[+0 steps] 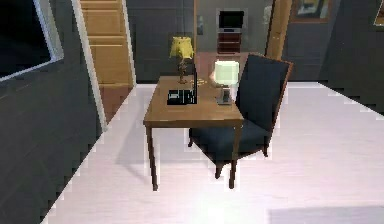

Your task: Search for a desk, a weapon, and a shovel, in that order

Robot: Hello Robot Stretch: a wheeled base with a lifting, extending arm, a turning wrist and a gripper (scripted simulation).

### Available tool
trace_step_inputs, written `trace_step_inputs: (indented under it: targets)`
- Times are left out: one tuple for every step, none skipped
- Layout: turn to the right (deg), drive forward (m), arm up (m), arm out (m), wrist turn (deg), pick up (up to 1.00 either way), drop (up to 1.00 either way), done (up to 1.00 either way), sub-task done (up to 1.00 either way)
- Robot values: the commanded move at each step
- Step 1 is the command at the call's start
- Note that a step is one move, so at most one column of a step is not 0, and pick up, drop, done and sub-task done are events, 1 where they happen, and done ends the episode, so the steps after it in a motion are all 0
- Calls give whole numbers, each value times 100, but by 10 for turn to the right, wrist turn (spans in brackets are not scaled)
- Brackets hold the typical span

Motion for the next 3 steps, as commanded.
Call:
trace_step_inputs:
  targets:
    - [60,0,0,0,0,0,0,0,0]
    - [0,90,0,0,0,0,0,0,0]
    - [450,0,0,0,0,0,0,0,0]
